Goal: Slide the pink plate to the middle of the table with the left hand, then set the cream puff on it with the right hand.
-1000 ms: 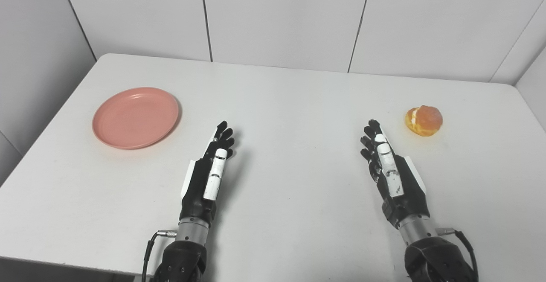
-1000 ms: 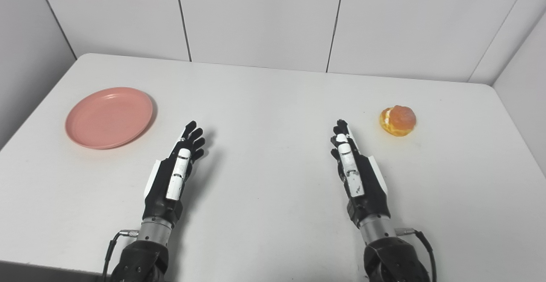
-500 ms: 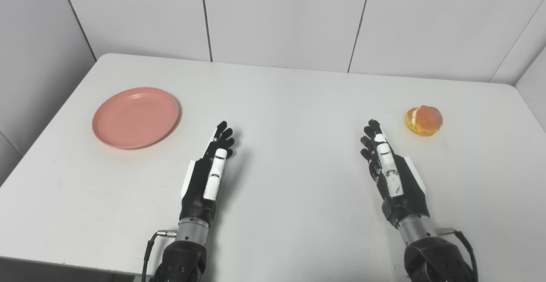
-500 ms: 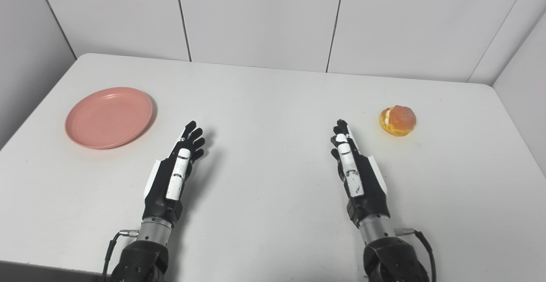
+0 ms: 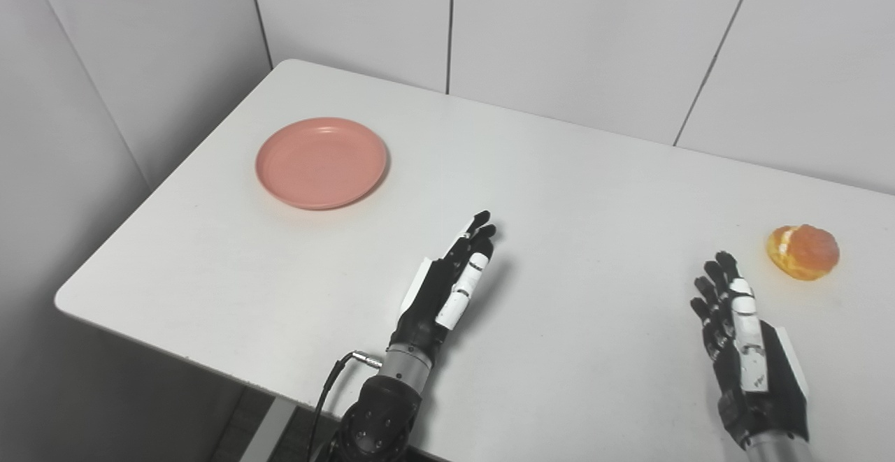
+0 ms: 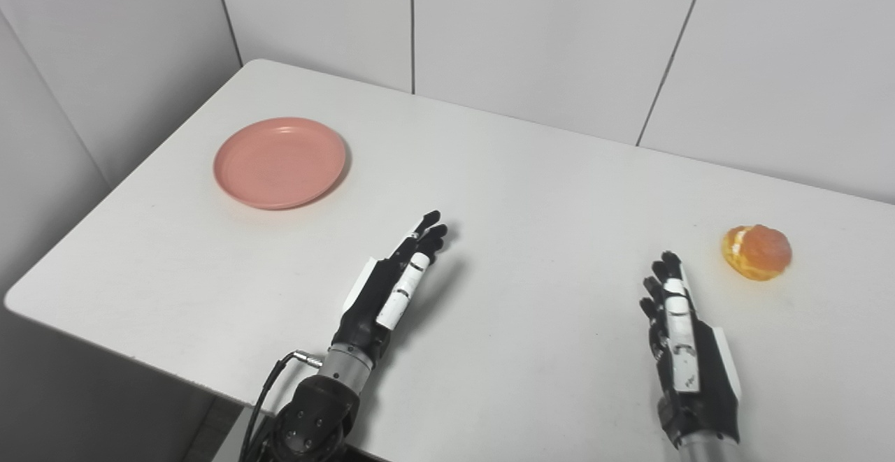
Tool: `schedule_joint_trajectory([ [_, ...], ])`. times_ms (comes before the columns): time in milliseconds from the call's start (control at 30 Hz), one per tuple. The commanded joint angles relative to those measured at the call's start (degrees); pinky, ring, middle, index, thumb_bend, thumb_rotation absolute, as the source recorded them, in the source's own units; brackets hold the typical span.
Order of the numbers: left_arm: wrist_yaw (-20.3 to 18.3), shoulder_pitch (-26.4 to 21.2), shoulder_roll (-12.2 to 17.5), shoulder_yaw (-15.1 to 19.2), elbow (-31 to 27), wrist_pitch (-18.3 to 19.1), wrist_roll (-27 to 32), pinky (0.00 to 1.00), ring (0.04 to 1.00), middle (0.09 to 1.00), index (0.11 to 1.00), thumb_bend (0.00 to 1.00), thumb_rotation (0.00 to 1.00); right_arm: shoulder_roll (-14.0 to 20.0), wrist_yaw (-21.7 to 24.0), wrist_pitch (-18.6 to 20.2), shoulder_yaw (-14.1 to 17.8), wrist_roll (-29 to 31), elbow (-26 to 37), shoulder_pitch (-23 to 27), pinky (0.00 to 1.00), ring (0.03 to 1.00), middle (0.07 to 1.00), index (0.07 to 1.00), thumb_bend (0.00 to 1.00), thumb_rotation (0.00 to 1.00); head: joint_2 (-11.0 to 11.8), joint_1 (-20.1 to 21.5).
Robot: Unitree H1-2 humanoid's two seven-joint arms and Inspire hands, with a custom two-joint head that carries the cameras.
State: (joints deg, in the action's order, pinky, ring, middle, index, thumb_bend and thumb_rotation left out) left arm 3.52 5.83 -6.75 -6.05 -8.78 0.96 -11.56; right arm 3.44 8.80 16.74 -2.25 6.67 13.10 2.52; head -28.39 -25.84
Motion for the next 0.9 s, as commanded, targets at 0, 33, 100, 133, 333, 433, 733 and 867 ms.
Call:
schedule_joint_trajectory([
  [0, 1.63, 1.11, -1.85, -1.09, 0.27, -2.29, -1.00, 0.88, 0.913, 0.919, 0.906, 0.45, 1.00, 0.27, 1.29, -3.95, 0.35, 1.56, 0.12, 1.54, 1.00, 1.000, 1.000, 1.000, 0.33, 1.00, 0.86, -0.95],
  [33, 2.06, 1.02, -2.07, -1.33, 0.68, -2.48, -1.25, 0.88, 0.913, 0.920, 0.905, 0.45, 1.00, 0.39, 1.38, -4.22, 0.41, 1.71, -0.18, 1.59, 1.00, 1.000, 1.000, 1.000, 0.33, 1.00, 1.18, -1.29],
  [100, 2.81, 0.76, -2.36, -1.96, 1.52, -2.64, -1.94, 0.88, 0.917, 0.921, 0.906, 0.45, 1.00, 0.68, 1.79, -4.16, 0.36, 2.14, -0.22, 1.66, 1.00, 1.000, 1.000, 1.000, 0.31, 1.00, 2.32, -2.56],
  [133, 3.01, 0.66, -2.46, -2.18, 1.83, -2.63, -2.17, 0.88, 0.920, 0.923, 0.909, 0.47, 1.00, 0.70, 1.91, -4.36, 0.35, 2.31, -0.38, 1.70, 1.00, 1.000, 1.000, 1.000, 0.30, 1.00, 2.57, -2.88],
  [333, 3.33, 0.19, -2.34, -2.76, 3.16, -3.14, -2.32, 0.88, 0.923, 0.927, 0.921, 0.50, 1.00, 0.34, 2.10, -5.39, 0.37, 2.77, -1.26, 1.82, 1.00, 1.000, 1.000, 1.000, 0.28, 1.00, 3.56, -3.72],
  [433, 3.43, 0.13, -2.28, -2.95, 3.46, -3.35, -2.52, 0.88, 0.921, 0.927, 0.923, 0.52, 1.00, 0.06, 1.87, -5.24, 0.40, 2.72, -1.06, 1.78, 1.00, 1.000, 1.000, 1.000, 0.27, 1.00, 3.61, -3.50],
  [733, 3.32, 0.23, -2.27, -2.85, 3.24, -3.37, -2.53, 0.89, 0.924, 0.929, 0.923, 0.53, 1.00, -0.19, 1.93, -6.20, 0.06, 2.18, -0.84, 1.84, 1.00, 1.000, 1.000, 1.000, 0.24, 1.00, 3.45, -3.36],
  [867, 3.00, 0.27, -2.08, -2.65, 2.56, -3.20, -2.02, 0.90, 0.930, 0.930, 0.921, 0.51, 1.00, -0.56, 1.59, -6.31, -0.16, 1.71, -0.43, 1.71, 1.00, 1.000, 1.000, 1.000, 0.23, 1.00, 3.24, -3.09],
])
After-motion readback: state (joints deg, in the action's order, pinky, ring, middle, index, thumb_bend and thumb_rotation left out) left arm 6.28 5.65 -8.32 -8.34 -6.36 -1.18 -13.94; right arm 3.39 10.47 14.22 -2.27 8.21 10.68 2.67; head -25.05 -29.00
